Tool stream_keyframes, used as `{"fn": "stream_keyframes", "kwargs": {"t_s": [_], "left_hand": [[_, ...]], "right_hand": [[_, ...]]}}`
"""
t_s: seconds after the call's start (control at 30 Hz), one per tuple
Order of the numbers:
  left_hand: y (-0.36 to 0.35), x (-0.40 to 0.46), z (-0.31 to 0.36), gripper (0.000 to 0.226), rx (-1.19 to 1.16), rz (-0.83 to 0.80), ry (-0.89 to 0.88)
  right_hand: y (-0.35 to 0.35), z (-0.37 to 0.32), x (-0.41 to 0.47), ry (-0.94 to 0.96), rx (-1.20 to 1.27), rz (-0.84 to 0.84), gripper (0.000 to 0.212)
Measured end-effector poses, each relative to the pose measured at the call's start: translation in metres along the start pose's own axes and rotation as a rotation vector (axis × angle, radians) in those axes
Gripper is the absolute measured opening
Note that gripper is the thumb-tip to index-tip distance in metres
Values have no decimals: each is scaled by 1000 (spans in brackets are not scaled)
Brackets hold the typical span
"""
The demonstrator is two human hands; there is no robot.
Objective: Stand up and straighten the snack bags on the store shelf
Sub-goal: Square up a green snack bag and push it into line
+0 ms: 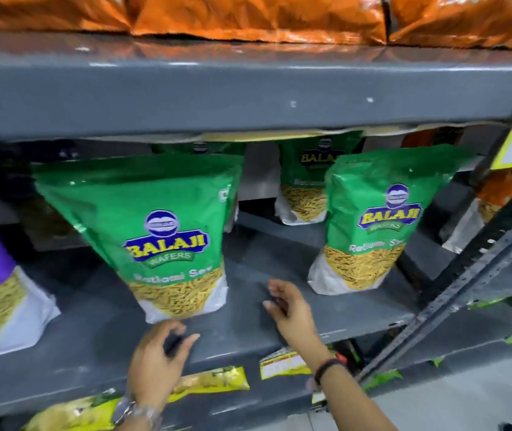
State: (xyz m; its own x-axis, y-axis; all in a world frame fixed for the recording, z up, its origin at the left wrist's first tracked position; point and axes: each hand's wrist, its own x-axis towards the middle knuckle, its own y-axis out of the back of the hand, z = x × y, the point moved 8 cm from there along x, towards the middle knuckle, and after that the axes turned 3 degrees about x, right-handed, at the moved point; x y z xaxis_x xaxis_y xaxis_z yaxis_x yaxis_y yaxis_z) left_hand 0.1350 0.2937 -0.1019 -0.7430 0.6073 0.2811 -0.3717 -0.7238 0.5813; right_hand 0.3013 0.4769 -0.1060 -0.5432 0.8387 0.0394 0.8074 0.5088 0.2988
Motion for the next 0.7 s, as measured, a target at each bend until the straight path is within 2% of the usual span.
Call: {"fn": "stream_keyframes", "kwargs": {"t_s": [0.13, 0.2, 0.23, 0.3, 0.37, 0.47, 0.57, 0.7], "left_hand": [[50, 15, -49, 52, 79, 69, 167], [46, 30, -58, 81, 42, -61, 229], [39, 37, -56, 89, 28, -133, 212], [23, 45, -50, 84, 63, -220, 167], [14, 47, -47, 67, 141, -205, 195], [5, 45, -42, 57, 197, -167, 211], [-10, 43, -33, 61, 231, -184, 165], [-20, 37, -23, 74, 257, -174, 92]], "right_hand": [[-67, -12, 11, 27, -112, -368, 85], [-84, -15, 16, 58, -177, -411, 94], [-88, -16, 18, 67, -222, -395, 92], [-90, -16, 20, 77, -291, -325, 79], [-88, -14, 20, 76, -317, -278, 65], [-75, -11, 19, 64, -332, -248, 57], [-54, -7, 18, 63, -376, -218, 54], [-36, -2, 14, 48, -318, -195, 54]]}}
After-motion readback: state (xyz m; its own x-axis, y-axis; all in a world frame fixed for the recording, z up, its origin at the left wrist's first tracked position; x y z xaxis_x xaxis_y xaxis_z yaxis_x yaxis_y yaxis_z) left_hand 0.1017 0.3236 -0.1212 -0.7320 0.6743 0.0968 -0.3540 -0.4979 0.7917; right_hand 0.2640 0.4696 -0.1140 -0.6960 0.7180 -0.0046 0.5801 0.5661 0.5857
